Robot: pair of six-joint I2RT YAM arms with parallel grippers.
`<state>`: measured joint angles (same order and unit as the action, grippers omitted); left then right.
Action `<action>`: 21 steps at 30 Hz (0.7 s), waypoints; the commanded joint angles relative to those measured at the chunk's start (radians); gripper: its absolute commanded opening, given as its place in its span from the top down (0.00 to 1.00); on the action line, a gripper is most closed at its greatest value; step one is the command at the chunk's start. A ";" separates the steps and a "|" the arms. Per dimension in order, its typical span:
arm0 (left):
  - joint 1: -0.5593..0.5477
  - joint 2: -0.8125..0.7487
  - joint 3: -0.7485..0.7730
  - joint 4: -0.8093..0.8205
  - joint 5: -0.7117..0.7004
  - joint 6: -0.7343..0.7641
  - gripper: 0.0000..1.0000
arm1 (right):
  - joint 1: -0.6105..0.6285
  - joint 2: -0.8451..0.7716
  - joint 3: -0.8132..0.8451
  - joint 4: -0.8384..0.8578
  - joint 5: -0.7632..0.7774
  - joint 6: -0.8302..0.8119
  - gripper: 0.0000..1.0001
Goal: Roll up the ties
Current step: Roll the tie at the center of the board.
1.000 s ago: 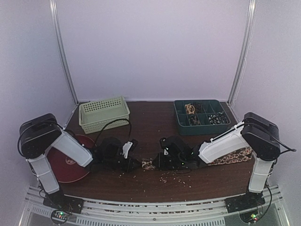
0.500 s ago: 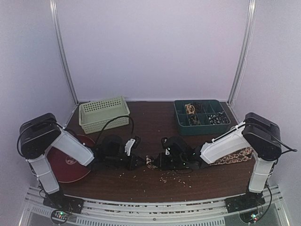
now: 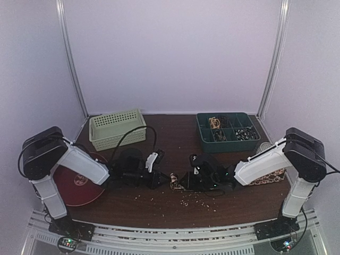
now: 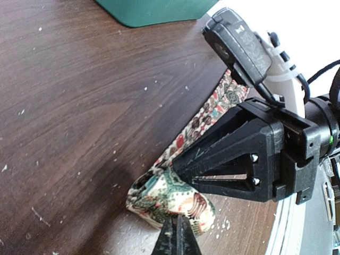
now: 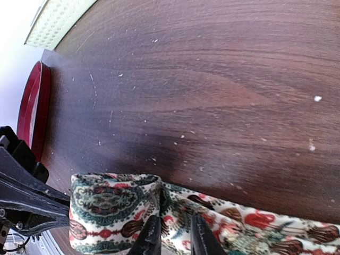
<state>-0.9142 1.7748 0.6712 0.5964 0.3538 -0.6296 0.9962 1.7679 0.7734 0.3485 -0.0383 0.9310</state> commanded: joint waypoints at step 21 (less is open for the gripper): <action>-0.062 0.164 0.186 -0.032 0.001 0.040 1.00 | -0.017 -0.128 -0.080 0.035 0.080 0.013 0.61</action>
<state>-0.9707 1.9266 0.8360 0.5617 0.3553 -0.6136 0.9901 1.6039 0.6685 0.3763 0.0406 0.9493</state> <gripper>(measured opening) 0.003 0.402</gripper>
